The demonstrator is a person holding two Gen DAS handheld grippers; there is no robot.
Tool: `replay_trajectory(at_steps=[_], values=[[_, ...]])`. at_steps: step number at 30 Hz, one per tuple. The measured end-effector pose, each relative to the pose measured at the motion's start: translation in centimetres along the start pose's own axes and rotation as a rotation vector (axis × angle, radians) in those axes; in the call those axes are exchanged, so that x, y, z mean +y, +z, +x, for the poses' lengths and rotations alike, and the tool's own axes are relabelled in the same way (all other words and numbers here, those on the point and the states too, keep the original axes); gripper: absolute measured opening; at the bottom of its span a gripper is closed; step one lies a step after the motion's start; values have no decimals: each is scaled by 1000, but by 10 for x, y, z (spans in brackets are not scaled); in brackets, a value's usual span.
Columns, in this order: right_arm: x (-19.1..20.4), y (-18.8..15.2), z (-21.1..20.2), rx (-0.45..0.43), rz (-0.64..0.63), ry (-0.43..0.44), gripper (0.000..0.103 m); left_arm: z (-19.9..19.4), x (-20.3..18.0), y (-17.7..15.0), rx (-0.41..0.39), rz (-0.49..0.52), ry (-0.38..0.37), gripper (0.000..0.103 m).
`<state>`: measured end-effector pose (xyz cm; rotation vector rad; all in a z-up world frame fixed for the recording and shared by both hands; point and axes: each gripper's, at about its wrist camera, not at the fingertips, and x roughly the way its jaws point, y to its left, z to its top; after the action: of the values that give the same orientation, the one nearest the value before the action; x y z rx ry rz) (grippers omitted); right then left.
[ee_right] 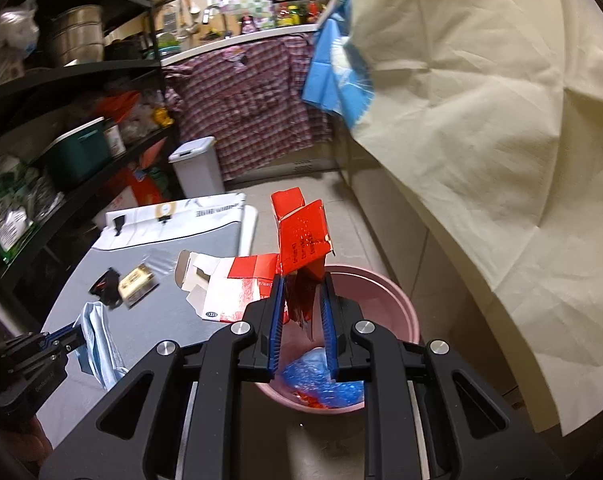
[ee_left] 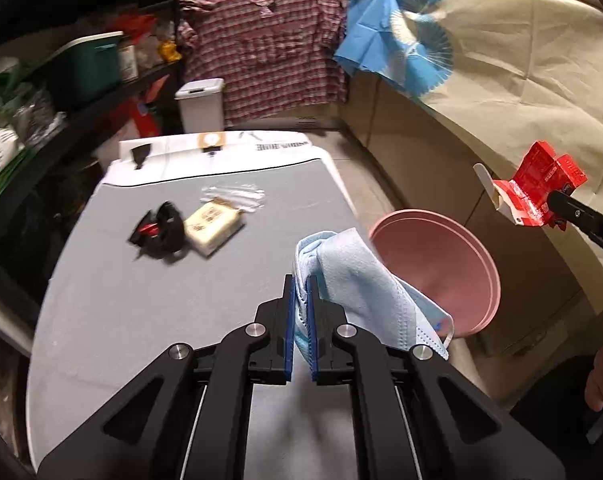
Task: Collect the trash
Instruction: 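Carry the face mask and red carton over the pink bin with both tools, then open both tools to drop the mask and red carton into the bin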
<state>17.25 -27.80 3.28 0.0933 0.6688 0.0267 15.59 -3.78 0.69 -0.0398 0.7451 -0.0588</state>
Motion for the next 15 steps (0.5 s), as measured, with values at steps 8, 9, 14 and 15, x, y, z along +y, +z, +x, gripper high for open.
replay_trajectory(at_steps=[8,9,14,15], values=[[-23,13,27,23,38,-53,18,34,-35,22,6,33,-68,5],[-26,15,32,26,43,-59,18,38,-39,24,6,35,-73,5],[-35,25,53,31,66,-72,18,60,-56,35,12,48,-105,5],[-37,26,58,34,73,-73,18,65,-61,36,16,53,-112,5]])
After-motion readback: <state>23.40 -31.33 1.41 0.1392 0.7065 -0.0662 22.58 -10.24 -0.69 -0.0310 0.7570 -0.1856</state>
